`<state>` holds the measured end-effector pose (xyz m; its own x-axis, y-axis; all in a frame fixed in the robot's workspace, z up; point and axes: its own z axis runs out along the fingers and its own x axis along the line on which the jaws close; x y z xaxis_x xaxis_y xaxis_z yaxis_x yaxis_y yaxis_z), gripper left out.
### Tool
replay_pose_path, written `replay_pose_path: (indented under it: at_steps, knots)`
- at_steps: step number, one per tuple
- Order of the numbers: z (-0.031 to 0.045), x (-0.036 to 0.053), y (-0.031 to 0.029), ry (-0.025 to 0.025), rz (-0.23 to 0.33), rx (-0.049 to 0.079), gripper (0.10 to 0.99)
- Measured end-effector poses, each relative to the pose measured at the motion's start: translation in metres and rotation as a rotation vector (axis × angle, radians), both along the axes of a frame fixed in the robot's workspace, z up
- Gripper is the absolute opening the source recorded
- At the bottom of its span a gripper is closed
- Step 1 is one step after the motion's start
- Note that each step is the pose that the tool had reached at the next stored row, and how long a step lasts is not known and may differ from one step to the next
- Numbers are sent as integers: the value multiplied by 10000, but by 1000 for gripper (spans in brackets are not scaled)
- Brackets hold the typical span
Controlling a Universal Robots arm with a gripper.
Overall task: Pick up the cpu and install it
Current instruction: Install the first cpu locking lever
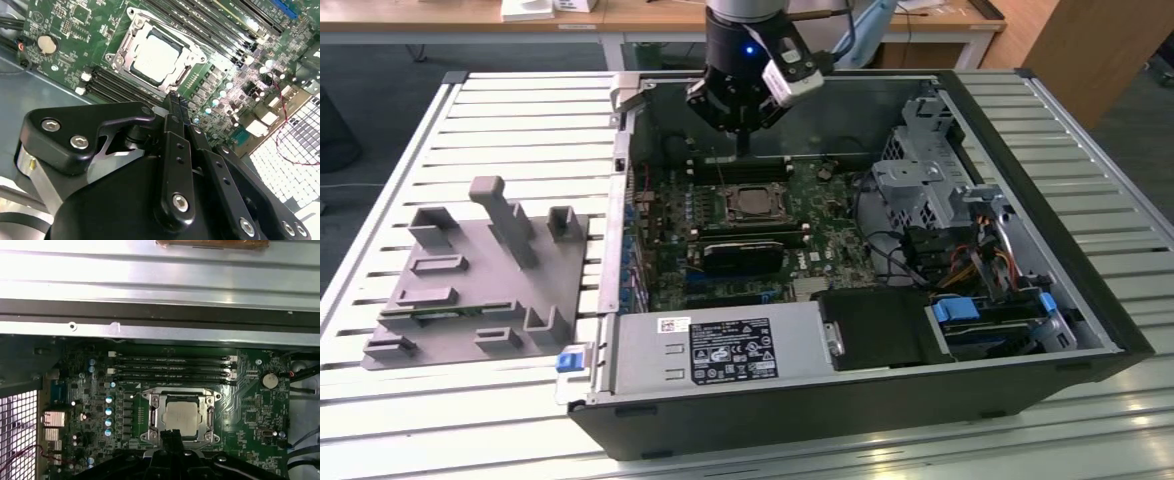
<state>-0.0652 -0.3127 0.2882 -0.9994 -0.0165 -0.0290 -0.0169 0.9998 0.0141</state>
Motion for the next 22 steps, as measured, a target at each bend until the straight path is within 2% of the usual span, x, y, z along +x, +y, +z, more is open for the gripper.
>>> replay_pose_path:
  at_steps: [6,15,22]
  knots:
    - [-18,-85,-5,-2,7,1,106]
    - [-149,-229,-6,-1,-128,-2,106]
    - [-190,-299,-3,-1,-156,-3,106]
